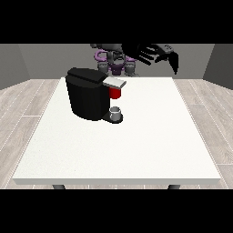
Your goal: Insert the coffee pod into the coffee machine and close the lid
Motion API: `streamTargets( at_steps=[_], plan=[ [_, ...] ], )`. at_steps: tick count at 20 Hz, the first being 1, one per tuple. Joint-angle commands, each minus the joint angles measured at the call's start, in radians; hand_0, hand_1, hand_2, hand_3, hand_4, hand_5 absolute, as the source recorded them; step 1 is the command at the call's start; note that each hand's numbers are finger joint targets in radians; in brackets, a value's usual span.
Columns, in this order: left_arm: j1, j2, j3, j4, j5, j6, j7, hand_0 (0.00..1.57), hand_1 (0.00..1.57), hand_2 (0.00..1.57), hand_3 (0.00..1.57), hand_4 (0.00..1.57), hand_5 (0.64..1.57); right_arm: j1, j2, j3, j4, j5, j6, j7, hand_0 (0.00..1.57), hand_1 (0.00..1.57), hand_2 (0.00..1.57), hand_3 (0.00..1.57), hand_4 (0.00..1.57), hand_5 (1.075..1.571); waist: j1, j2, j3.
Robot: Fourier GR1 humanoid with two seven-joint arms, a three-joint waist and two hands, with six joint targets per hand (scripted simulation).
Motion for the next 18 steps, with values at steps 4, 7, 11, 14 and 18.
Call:
streamTargets(
  at_steps=[4,7,11,14,18],
  plan=[
    [-0.032,0.001,-0.008,-0.018,0.001,0.005,-0.003,0.00,0.00,0.00,0.00,0.43,1.571,-0.113,-0.003,0.000,0.065,0.053,-0.038,-0.012,0.00,0.00,0.00,0.00,0.00,1.571,0.054,0.058,-0.0001],
    [-0.052,-0.001,-0.008,-0.039,0.019,0.001,0.026,0.00,0.00,0.00,0.00,0.36,1.571,-0.145,-0.028,-0.021,0.103,0.045,-0.008,-0.018,0.00,0.00,0.00,0.00,0.00,1.571,0.067,0.073,-0.0001],
    [-0.095,0.031,0.010,0.003,0.045,-0.042,-0.009,0.00,0.00,0.00,0.00,0.22,1.571,-0.223,-0.021,-0.036,0.117,0.034,0.006,0.000,0.00,0.00,0.00,0.00,0.00,1.571,0.071,0.120,-0.0004],
    [-0.098,0.029,0.001,-0.032,0.070,-0.064,0.013,0.00,0.00,0.00,0.00,0.31,1.571,-0.228,-0.022,-0.061,0.146,0.033,-0.030,-0.031,0.00,0.00,0.00,0.00,0.00,1.571,0.122,0.145,-0.0003],
    [-0.107,-0.027,-0.062,-0.069,0.023,-0.017,0.040,0.00,0.00,0.00,0.00,0.30,1.571,-0.258,-0.025,-0.085,0.188,0.029,-0.048,-0.051,0.00,0.00,0.00,0.00,0.05,1.571,0.140,0.174,0.0000]
  ],
)
